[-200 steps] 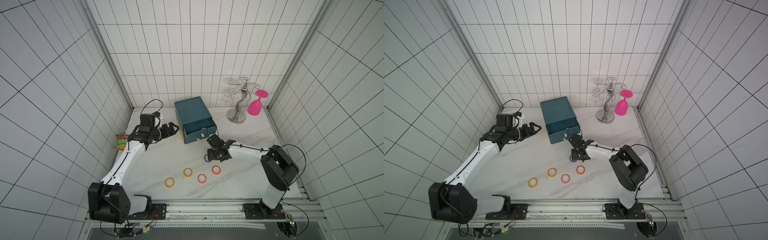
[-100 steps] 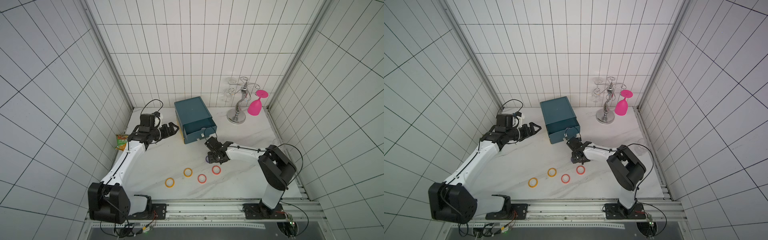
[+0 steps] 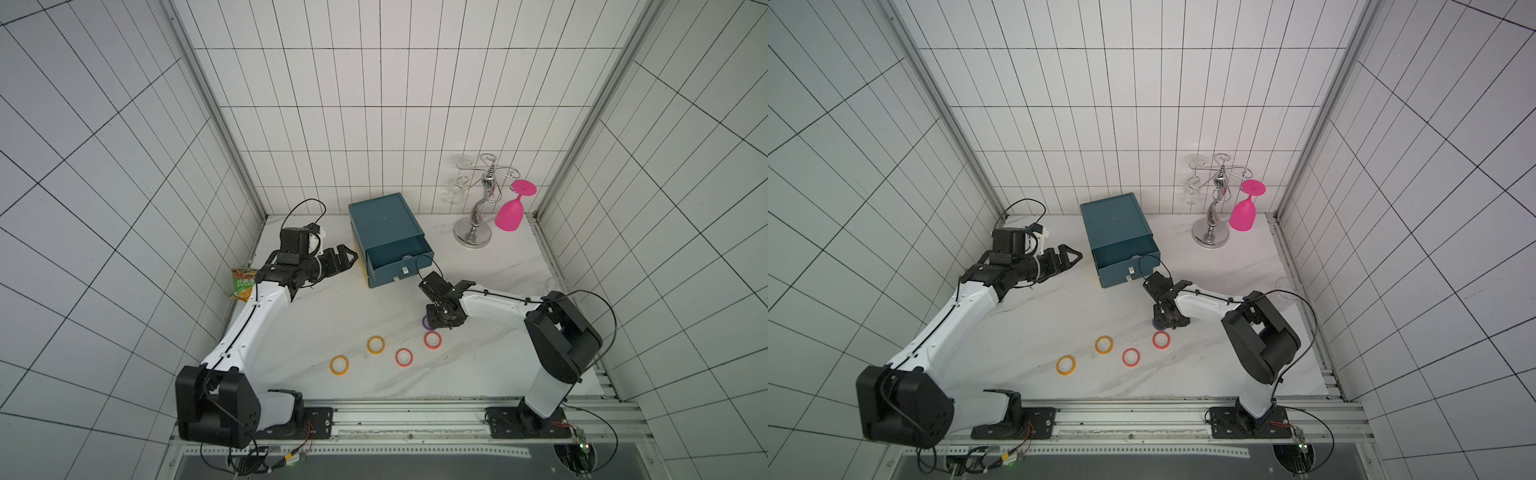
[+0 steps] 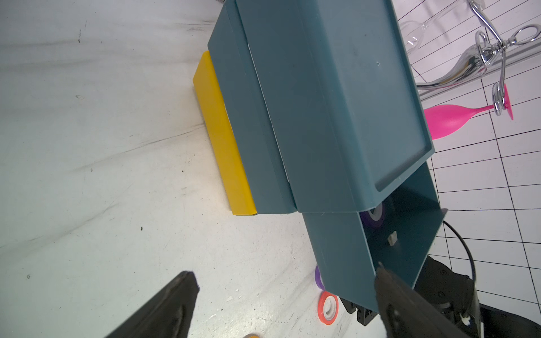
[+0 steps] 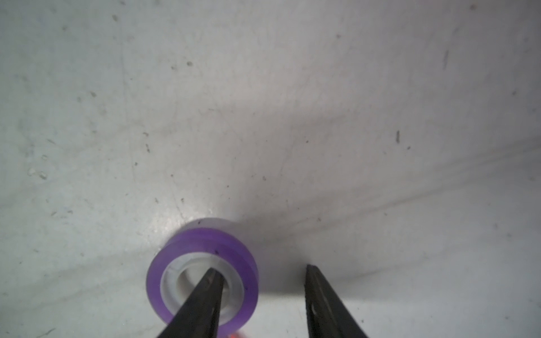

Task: Place the transparent tape into the drawer according to color
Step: Pick up the tape from the drawer.

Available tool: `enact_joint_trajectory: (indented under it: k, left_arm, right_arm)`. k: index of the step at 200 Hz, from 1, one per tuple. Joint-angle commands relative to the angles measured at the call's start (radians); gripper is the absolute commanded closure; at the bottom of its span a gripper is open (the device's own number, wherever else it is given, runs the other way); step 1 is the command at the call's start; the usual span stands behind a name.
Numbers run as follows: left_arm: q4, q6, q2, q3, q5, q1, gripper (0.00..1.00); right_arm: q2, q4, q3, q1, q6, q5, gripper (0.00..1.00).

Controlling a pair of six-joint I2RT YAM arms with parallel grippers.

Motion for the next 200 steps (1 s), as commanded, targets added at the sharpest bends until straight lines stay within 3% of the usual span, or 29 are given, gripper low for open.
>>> enact_joint_trajectory:
  k: [1,60,105,200]
  left_arm:
    - [0.002,0.019,-0.025,0.011,-0.010,0.005,0.02]
    - [0.004,0.020,-0.027,0.012,-0.011,0.013,0.02]
    - [0.005,0.020,-0.030,0.011,-0.011,0.017,0.02]
    - [0.002,0.017,-0.034,0.015,-0.014,0.017,0.02]
  right_arm:
    - [0.081,-0.148,-0.002,-0.008,-0.024,-0.114,0.57]
    - [0.152,-0.254,0.042,-0.014,-0.075,-0.142,0.76]
    - [0.142,-0.262,0.047,-0.014,-0.073,-0.128,1.00]
    - [-0.061,-0.240,0.076,-0.033,-0.022,-0.057,1.00]
